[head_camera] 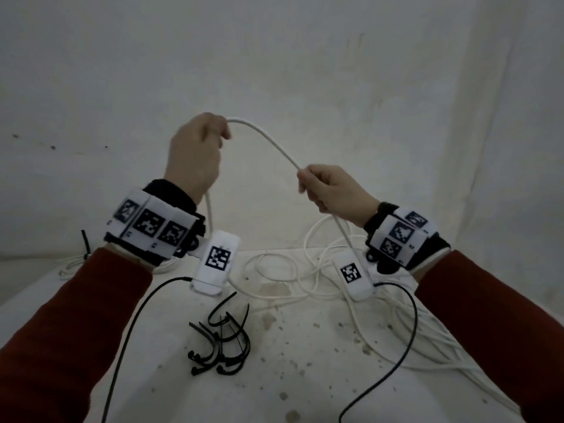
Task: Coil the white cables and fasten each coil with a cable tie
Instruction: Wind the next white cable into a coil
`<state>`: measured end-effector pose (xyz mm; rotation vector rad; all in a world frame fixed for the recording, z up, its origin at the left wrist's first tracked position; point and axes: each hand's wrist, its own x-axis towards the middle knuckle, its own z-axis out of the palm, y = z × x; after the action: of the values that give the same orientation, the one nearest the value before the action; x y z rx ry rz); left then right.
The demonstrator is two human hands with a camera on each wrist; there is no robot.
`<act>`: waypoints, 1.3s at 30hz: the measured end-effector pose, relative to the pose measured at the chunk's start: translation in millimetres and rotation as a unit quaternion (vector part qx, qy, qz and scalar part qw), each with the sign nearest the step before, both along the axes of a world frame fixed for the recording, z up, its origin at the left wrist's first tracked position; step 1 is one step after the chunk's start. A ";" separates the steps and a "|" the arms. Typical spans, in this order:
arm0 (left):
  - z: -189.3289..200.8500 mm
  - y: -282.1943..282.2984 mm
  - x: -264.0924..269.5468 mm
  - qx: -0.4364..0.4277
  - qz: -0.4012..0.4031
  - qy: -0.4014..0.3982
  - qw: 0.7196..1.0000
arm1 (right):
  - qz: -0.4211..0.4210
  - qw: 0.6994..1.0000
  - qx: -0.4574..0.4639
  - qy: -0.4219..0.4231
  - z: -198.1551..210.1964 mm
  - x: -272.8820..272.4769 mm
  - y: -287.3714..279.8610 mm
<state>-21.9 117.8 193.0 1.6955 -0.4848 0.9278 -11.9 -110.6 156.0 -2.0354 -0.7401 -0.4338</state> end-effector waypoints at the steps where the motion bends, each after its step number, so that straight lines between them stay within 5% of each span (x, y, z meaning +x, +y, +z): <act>1: 1.9 8.7 0.1 -0.043 0.005 0.005 0.999 | -0.015 0.999 -0.029 0.000 -12.6 3.0 -7.9; 6: -1.5 47.2 -1.6 -0.146 -0.011 0.052 0.988 | -0.151 0.973 -0.176 0.006 -62.5 10.6 -51.9; 9: -22.2 47.8 -3.4 -0.071 -0.006 0.140 0.988 | -0.196 0.978 -0.067 0.033 -57.5 12.2 -63.8; 12: -40.3 39.4 -10.8 0.063 0.056 0.186 0.979 | -0.157 0.981 0.101 0.051 -28.0 4.9 -62.1; 15: -40.7 32.6 -21.1 0.186 0.203 0.105 0.956 | -0.089 0.986 0.138 -0.023 9.1 -8.8 -56.9; 20: -11.3 25.8 -30.9 0.321 0.375 0.031 0.869 | -0.031 0.985 0.089 -0.145 62.2 -27.4 -44.2; 22: -3.7 16.3 -33.8 0.356 0.364 -0.030 0.860 | -0.041 0.981 0.006 -0.188 72.5 -26.7 -29.7; 24: 0.6 -1.1 -37.3 0.370 0.248 -0.080 0.892 | -0.030 0.977 -0.055 -0.205 74.6 -23.9 -9.2; 27: 4.4 -29.4 -44.1 0.325 0.091 -0.054 0.940 | -0.008 0.976 -0.059 -0.208 71.9 -20.7 16.7; 33: 37.2 -20.7 -43.0 0.153 0.127 -0.091 0.976 | 0.041 0.991 0.069 -0.105 57.0 -16.5 10.1; 39: 77.6 4.0 -43.8 -0.066 -0.013 -0.076 0.995 | -0.005 0.995 0.069 -0.076 4.8 -9.2 -21.2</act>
<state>-65.6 121.8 270.6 1.5038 -0.5342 1.0521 -21.1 -131.8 160.9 -1.8917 -0.7695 -0.6335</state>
